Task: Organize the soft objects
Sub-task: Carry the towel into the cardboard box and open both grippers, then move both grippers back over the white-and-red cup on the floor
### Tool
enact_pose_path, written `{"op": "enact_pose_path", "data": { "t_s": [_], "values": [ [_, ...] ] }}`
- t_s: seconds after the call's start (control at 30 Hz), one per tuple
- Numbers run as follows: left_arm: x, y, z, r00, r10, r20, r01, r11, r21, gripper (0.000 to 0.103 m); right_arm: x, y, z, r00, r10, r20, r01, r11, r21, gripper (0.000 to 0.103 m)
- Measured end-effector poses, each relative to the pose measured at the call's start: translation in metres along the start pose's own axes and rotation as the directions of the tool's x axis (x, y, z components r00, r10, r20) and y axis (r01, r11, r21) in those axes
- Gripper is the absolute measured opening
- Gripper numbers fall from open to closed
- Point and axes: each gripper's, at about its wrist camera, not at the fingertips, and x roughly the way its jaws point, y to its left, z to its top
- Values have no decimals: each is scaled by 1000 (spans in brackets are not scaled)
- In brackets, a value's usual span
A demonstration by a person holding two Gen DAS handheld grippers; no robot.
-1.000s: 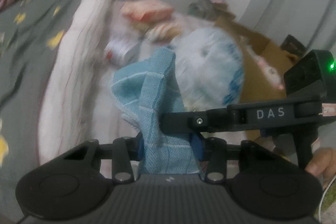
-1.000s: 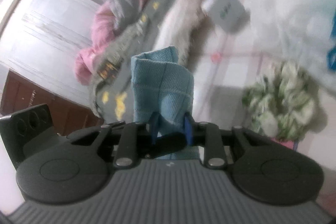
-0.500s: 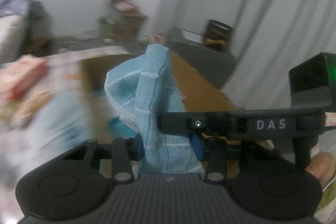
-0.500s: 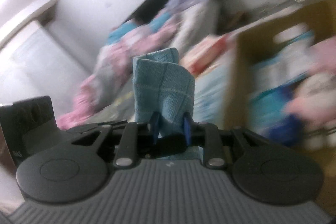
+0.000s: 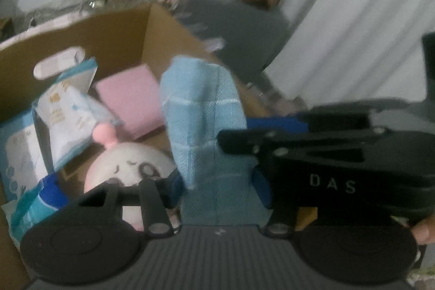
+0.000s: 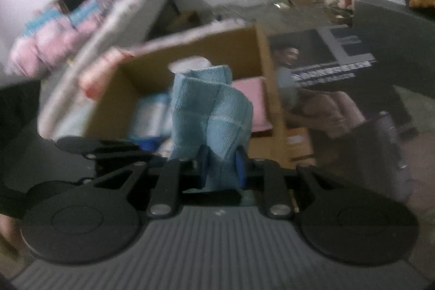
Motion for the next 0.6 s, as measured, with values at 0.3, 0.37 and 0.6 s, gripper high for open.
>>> {"op": "enact_pose_path", "data": {
  "t_s": [0.3,0.37,0.6],
  "values": [
    [-32,16,-5,999,8,33,-6,999,-41,59,9,19,5,991,-123,61,130,983,-130,21],
    [-51,19,-7,998,10,62,-7,999,-51,60,-4,21,5,990,-113,88,123,986,-116,22],
    [-127,34,-28,980,99,174,-86,993,-81,68,-47,31,-8,986,-43,160,51,998,-44,32]
  ]
}}
